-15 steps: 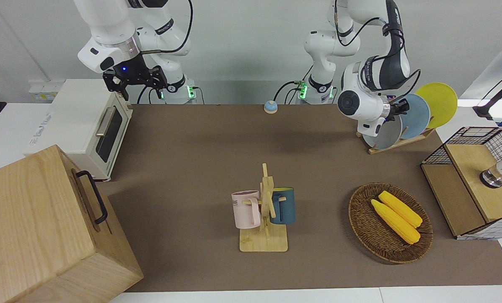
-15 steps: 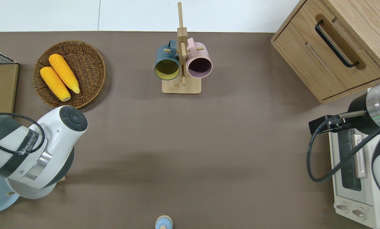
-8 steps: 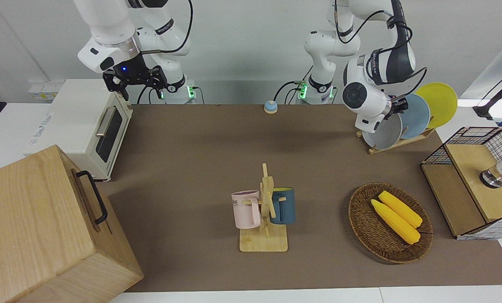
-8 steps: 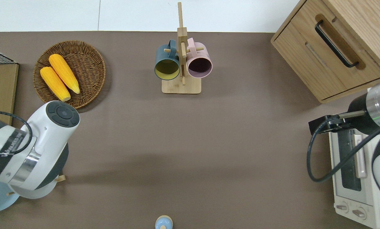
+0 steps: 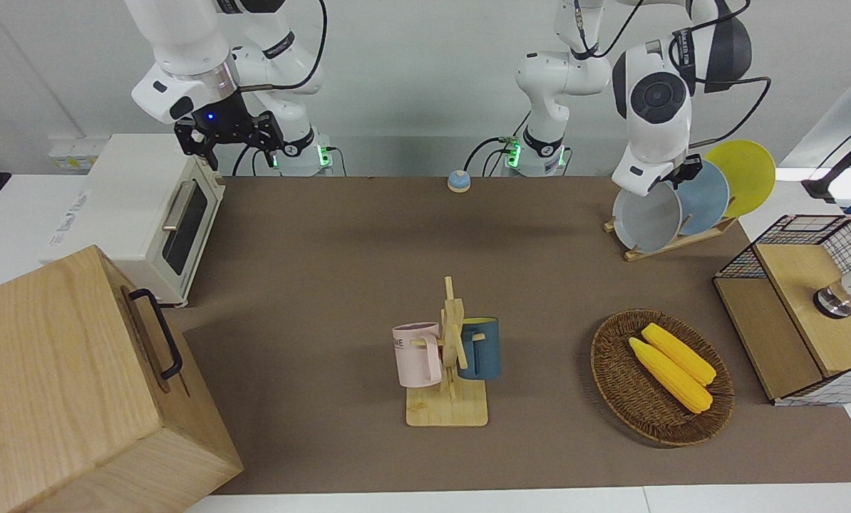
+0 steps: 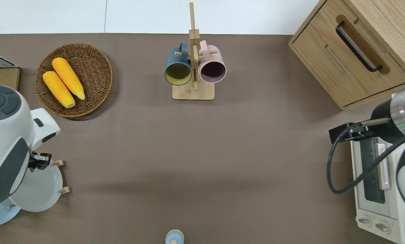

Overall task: Pick gray plate from table and place it on lower plate rack with left arm
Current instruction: 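Open the left gripper and withdraw it from the rack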

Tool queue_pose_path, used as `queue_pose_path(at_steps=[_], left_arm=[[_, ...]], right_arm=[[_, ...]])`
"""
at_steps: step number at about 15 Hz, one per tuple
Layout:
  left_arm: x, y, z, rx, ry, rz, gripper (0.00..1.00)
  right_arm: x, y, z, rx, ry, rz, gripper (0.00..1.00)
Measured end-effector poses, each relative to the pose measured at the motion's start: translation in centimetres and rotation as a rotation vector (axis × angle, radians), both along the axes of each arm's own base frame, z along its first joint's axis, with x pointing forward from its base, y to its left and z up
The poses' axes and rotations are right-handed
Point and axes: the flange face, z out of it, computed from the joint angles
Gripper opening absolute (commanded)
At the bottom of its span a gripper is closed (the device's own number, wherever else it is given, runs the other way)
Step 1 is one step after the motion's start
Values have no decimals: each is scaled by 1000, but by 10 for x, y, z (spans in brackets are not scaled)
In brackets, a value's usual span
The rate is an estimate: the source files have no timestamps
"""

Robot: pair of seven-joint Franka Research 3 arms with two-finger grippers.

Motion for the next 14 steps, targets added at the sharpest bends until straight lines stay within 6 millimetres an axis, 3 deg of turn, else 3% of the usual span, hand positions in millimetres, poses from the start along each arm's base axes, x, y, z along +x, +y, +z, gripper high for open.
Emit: queue_pose_path(at_steps=[2, 4, 9, 14], left_arm=[[3, -3, 9, -85, -18, 14, 688], [5, -10, 19, -155, -38, 27, 977], [12, -20, 49, -299, -100, 56, 993], [17, -16, 77, -406, -137, 11, 993]], right_arm=[[0, 0, 0, 0, 0, 0, 983], [0, 0, 0, 0, 0, 0, 983], [0, 0, 0, 0, 0, 0, 983], [0, 0, 0, 0, 0, 0, 983]])
